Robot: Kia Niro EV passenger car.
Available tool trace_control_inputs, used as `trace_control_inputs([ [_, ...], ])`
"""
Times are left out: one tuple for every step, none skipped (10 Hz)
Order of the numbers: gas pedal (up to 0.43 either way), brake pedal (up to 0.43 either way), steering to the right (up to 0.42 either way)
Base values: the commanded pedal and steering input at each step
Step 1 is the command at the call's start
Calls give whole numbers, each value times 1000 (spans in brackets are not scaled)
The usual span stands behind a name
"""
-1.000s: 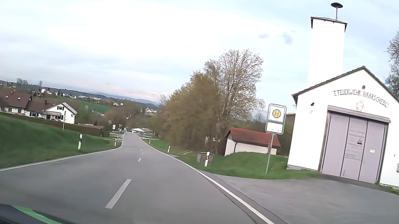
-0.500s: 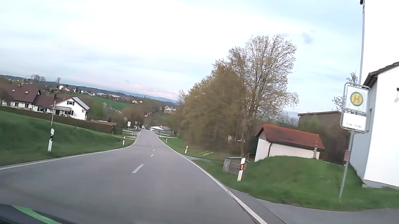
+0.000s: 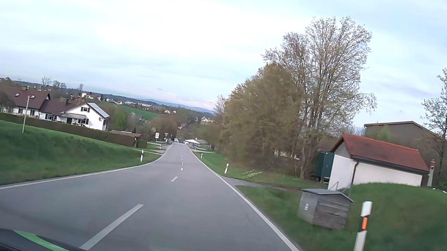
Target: Follow the waypoints while adhering to traffic rules and regulations
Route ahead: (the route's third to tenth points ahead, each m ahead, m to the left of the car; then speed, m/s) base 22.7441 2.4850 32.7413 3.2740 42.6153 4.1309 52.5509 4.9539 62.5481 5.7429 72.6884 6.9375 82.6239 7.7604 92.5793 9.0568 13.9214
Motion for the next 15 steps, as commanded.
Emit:
trace_control_inputs([
  [59,0,-17],
  [59,0,-17],
  [59,0,-16],
  [59,0,-16],
  [59,0,-15],
  [59,0,-14],
  [59,0,-12],
  [59,0,-12],
  [59,0,-11],
  [47,0,-12],
  [39,0,-11],
  [20,0,-11],
  [8,0,-10],
  [0,0,-10],
  [0,0,-10],
])
